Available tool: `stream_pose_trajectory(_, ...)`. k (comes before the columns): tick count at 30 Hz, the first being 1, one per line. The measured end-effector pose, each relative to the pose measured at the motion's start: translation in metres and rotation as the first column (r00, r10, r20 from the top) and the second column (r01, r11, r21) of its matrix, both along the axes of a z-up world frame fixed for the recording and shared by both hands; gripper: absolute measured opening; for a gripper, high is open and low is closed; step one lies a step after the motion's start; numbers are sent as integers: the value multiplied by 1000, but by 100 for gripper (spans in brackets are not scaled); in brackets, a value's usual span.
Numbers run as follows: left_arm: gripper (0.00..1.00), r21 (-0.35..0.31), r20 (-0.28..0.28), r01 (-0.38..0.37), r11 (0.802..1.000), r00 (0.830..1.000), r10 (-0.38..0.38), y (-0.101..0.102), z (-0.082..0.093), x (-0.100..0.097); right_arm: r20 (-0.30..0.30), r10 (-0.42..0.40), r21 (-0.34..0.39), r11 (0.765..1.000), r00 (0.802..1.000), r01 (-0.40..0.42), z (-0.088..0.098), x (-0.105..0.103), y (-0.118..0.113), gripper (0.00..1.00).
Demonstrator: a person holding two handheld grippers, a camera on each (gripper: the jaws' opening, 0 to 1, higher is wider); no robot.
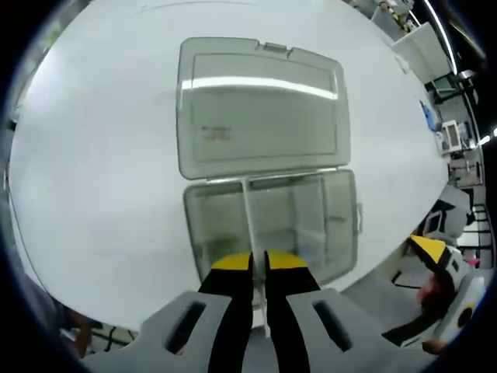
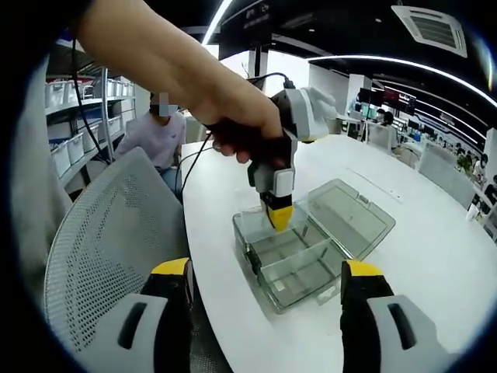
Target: Insert the divider into the dual guide fixture by aligning both edges with the guide slots and pushing it downward to the bottom, including one-sided entry, uneven engagement, binding, and posture correction.
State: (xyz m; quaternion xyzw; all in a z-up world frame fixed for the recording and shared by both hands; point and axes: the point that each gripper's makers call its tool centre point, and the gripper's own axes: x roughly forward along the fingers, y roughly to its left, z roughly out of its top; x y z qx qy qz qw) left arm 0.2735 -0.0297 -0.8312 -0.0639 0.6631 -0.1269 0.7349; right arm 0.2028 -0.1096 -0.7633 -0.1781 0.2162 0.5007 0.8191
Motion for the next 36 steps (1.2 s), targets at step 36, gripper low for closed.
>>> stream_pose_trajectory(36,2,48,-35,7,999,999,-5,-5,-8,0,-6,2,11,1000,1000,-2,0,-1,0,74)
